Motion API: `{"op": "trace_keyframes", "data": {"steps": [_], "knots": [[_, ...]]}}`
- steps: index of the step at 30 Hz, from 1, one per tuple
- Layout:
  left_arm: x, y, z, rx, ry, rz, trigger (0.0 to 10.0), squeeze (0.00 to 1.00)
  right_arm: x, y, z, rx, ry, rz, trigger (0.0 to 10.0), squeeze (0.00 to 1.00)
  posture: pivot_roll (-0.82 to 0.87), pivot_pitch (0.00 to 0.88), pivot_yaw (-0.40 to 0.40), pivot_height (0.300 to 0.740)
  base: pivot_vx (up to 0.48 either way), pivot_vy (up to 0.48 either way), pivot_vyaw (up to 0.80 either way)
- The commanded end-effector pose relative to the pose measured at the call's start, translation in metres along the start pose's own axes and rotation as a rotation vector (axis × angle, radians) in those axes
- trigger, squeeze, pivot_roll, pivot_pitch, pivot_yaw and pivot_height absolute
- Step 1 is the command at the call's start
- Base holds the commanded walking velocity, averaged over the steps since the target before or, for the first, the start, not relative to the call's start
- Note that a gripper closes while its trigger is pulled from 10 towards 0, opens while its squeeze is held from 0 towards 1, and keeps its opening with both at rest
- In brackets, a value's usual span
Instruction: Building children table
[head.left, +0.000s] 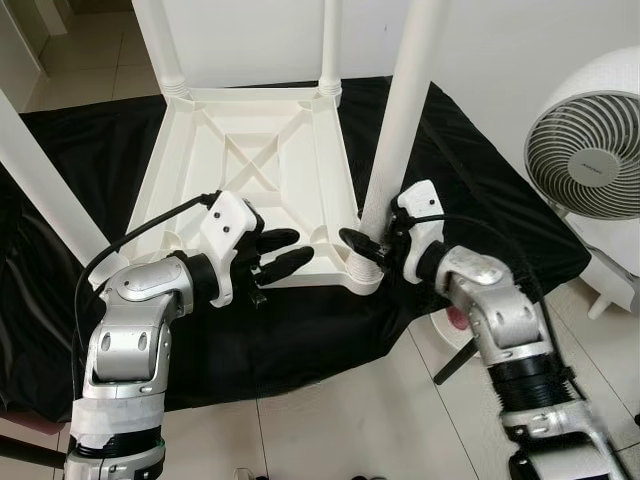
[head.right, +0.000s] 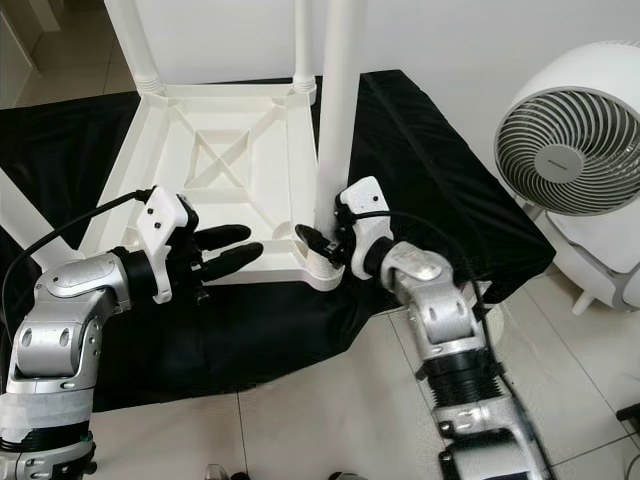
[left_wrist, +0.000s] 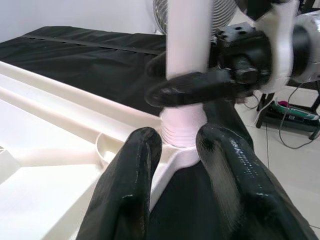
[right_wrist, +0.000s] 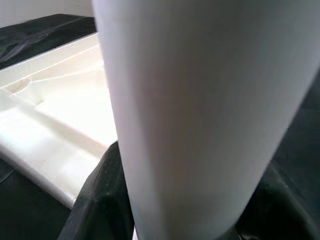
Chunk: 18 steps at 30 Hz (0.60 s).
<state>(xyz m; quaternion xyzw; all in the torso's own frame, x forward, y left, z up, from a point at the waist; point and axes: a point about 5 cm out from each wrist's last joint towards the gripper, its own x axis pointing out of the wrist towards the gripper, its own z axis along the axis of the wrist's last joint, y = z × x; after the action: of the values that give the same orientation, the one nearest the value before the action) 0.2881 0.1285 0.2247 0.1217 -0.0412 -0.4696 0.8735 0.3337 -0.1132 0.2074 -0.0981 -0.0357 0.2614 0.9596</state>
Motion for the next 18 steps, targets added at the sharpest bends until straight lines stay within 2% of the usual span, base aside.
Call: {"op": "trace_keyframes", "data": {"steps": [1,2,3,4,5,8,11,12,13,15,16,18], "knots": [[-0.003,0.009,-0.002,-0.005,0.008,0.233,10.0,0.00,-0.007,-0.010,-0.025,0.003,0.130,-0.266,0.0,0.00,-0.08,0.125,0.037,0.740,0.000,0.000,0.00],[-0.002,0.008,-0.002,-0.003,0.007,0.225,10.0,0.00,-0.009,-0.011,-0.027,0.012,0.142,-0.401,0.0,0.00,-0.08,0.125,0.037,0.740,0.000,0.000,0.00],[-0.002,0.008,-0.002,-0.003,0.007,0.225,10.0,0.00,-0.009,-0.011,-0.027,0.012,0.142,-0.401,0.0,0.00,-0.08,0.125,0.037,0.740,0.000,0.000,0.00],[-0.001,0.008,-0.002,-0.002,0.009,0.216,10.0,0.00,-0.012,-0.008,-0.030,0.043,0.156,-0.516,0.0,0.00,-0.08,0.125,0.037,0.740,0.000,0.000,0.00],[0.000,0.007,-0.002,-0.001,0.010,0.212,10.0,0.00,-0.014,-0.005,-0.032,0.064,0.165,-0.578,0.0,0.00,-0.08,0.125,0.037,0.740,0.000,0.000,0.00],[0.000,0.006,-0.005,0.007,0.028,0.194,10.0,0.00,-0.013,0.005,-0.033,0.116,0.154,-0.641,0.0,0.00,-0.08,0.117,0.042,0.740,0.000,0.000,0.00],[0.000,0.005,-0.007,0.015,0.043,0.179,10.0,0.00,-0.010,0.011,-0.031,0.145,0.136,-0.653,0.0,0.00,-0.08,0.114,0.042,0.740,0.000,0.000,0.00],[0.001,0.004,-0.012,0.035,0.071,0.161,10.0,0.00,-0.006,0.018,-0.026,0.173,0.107,-0.657,0.0,0.00,-0.08,0.109,0.043,0.740,0.000,0.000,0.00],[0.001,0.004,-0.013,0.046,0.083,0.158,10.0,0.00,-0.003,0.019,-0.022,0.177,0.083,-0.637,4.4,0.00,-0.08,0.109,0.043,0.740,0.000,0.000,0.00],[0.001,0.004,-0.014,0.053,0.089,0.157,10.0,0.00,-0.002,0.020,-0.019,0.176,0.069,-0.628,4.4,0.00,-0.08,0.109,0.043,0.740,0.000,0.000,0.00],[0.001,0.003,-0.015,0.055,0.092,0.157,10.0,0.00,0.001,0.022,-0.016,0.170,0.054,-0.581,10.0,0.00,-0.08,0.099,0.043,0.740,0.000,0.000,0.00],[0.001,0.003,-0.015,0.058,0.091,0.159,10.0,0.00,0.002,0.023,-0.010,0.157,0.022,-0.531,10.0,0.00,-0.09,0.097,0.042,0.740,0.000,0.000,0.00]]}}
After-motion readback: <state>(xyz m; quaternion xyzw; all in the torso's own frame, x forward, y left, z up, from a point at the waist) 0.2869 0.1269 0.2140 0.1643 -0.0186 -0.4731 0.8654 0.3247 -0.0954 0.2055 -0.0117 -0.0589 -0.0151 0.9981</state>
